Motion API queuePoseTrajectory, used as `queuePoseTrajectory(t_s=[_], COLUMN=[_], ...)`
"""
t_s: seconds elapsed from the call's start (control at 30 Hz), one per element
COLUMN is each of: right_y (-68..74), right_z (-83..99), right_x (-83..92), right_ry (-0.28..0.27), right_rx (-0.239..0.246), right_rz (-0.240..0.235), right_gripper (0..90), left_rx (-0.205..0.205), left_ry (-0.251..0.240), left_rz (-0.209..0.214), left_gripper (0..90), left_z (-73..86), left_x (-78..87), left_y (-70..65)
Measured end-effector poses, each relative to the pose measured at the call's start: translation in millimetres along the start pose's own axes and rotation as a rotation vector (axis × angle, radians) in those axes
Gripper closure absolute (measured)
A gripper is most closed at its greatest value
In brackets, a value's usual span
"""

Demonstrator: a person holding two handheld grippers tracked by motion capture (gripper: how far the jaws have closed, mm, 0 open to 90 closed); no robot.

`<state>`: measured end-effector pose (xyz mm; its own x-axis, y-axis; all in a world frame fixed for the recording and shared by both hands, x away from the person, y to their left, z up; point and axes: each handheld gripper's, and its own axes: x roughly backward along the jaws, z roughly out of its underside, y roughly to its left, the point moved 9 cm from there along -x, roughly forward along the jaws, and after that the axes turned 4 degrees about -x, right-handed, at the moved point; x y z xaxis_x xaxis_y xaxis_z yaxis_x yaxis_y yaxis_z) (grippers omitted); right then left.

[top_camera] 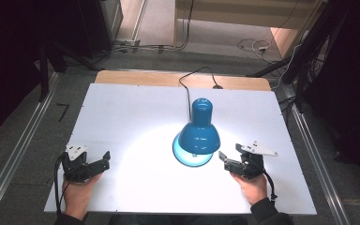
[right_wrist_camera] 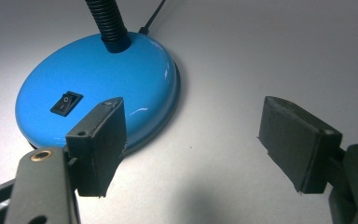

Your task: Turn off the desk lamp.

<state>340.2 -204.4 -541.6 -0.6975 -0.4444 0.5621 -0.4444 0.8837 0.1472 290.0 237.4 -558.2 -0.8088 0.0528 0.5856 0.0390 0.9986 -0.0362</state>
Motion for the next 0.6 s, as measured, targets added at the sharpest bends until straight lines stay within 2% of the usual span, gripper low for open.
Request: queuePoseTrajectory(t_s=[0.6], right_y=[19.7], right_z=[-2.4], right_x=[-9.6], right_ry=[-0.003], right_rx=[0.015], right_rz=[-0.026], right_gripper=[24.2], left_rx=[0.003], left_ry=[0.001], left_rz=[0.004], left_gripper=[8.0], left_z=[0.1], left_x=[-0.4], left_y=[-0.5])
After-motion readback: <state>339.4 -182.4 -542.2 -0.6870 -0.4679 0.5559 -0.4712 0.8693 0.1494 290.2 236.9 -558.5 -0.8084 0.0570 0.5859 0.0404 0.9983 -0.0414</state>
